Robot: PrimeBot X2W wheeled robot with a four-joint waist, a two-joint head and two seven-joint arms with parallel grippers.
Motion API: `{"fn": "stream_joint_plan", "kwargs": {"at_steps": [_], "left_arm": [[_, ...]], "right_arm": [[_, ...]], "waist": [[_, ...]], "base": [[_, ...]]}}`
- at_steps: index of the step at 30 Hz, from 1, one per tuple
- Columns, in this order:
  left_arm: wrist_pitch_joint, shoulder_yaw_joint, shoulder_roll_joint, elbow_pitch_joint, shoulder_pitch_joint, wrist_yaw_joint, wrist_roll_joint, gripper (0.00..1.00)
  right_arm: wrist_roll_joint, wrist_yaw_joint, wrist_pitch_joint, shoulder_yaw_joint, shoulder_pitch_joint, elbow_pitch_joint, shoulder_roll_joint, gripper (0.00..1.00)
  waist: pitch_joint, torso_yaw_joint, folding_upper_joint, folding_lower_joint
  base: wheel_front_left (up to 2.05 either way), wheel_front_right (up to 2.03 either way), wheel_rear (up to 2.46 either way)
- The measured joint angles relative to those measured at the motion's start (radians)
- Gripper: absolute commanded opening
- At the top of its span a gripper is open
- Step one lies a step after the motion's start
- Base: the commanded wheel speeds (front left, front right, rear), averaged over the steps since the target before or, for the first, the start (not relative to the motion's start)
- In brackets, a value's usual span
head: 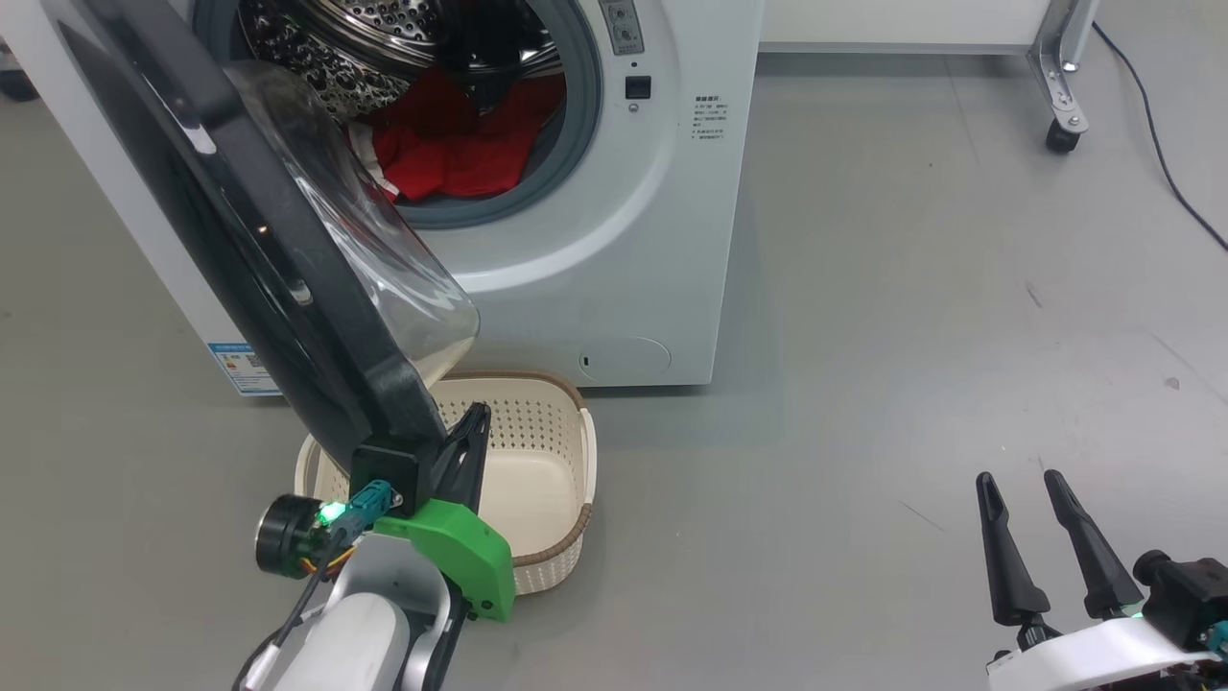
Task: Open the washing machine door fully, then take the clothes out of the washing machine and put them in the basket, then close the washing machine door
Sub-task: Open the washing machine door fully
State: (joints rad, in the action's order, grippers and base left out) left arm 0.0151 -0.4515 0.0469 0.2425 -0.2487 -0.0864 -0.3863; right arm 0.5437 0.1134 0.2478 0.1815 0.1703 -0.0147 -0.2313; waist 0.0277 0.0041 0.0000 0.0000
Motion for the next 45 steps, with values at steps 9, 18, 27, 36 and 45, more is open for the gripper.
{"fn": "stream_joint_plan", "kwargs": {"at_steps": [9, 18, 27, 36, 45], "left_arm": [[-0.029, 0.023, -0.01, 0.048, 0.001, -0.006, -0.014, 0.0], [-0.047, 0.01, -0.012, 0.083, 0.001, -0.006, -0.014, 0.0], [-0.061, -0.004, -0.015, 0.104, 0.0, -0.006, -0.019, 0.0], [-0.088, 0.004, -0.02, 0.116, 0.0, -0.006, -0.027, 0.0], [-0.109, 0.016, -0.02, 0.132, -0.001, -0.007, -0.043, 0.0]], "right_arm": [[-0.001, 0.003, 0.0, 0.0, -0.001, -0.01, 0.003, 1.0], [-0.001, 0.003, 0.0, -0.014, 0.0, -0.013, 0.007, 1.0], [-0.001, 0.008, 0.0, -0.021, 0.002, -0.013, 0.014, 1.0], [-0.002, 0.008, 0.0, -0.014, 0.006, -0.012, 0.025, 1.0], [-0.01, 0.008, 0.0, -0.018, 0.023, -0.012, 0.029, 1.0]], "waist": [[-0.004, -0.003, 0.0, 0.0], [-0.014, 0.024, 0.0, 0.0], [-0.023, 0.068, 0.0, 0.0], [-0.032, 0.133, 0.0, 0.0], [-0.036, 0.198, 0.0, 0.0]], "base": [[0.0, 0.0, 0.0], [0.0, 0.0, 0.0], [0.0, 0.0, 0.0], [0.0, 0.0, 0.0], [0.0, 0.0, 0.0]]}}
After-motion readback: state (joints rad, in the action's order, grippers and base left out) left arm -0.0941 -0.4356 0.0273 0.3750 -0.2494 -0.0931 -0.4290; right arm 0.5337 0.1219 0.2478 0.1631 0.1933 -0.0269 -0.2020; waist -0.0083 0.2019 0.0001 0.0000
